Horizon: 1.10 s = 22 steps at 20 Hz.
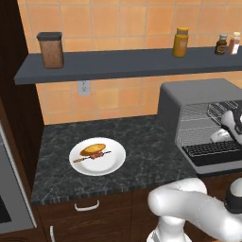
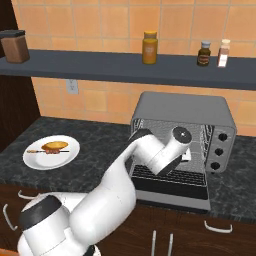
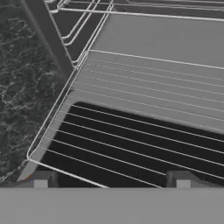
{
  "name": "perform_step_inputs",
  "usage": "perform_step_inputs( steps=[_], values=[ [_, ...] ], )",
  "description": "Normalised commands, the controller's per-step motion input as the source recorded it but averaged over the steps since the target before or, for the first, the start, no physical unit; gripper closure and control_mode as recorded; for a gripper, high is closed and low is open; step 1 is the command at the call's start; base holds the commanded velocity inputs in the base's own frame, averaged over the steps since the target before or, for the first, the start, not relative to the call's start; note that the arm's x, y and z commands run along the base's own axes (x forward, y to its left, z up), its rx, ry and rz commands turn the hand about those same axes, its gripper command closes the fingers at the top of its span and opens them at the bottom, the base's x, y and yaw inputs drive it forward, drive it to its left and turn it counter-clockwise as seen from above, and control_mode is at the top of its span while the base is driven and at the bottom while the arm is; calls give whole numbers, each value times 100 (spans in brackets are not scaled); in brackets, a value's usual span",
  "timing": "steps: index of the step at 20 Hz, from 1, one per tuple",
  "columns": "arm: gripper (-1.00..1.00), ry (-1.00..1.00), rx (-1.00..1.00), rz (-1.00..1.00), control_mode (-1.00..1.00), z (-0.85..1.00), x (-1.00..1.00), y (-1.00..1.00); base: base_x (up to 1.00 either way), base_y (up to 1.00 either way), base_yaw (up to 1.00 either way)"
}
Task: Pick up the kebab skewer and baguette bread, and place them inside the toaster oven. Close the toaster oven door and start by setting the timer.
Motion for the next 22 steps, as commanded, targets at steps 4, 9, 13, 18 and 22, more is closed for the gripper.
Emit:
perform_step_inputs(
  steps=[4, 9, 13, 18, 22],
  values=[
    [-100, 23, -7, -5, -100, 62, -54, 100, 0, 0, 0],
    [-100, 18, 0, -5, -100, 24, -41, 100, 0, 0, 0],
    [-100, 0, 0, -9, -100, 0, -35, 100, 0, 0, 0],
    [-100, 0, 0, -12, -100, 0, 2, 100, 0, 0, 0],
    [-100, 0, 0, -18, -100, 0, 44, 100, 0, 0, 0]
  ],
)
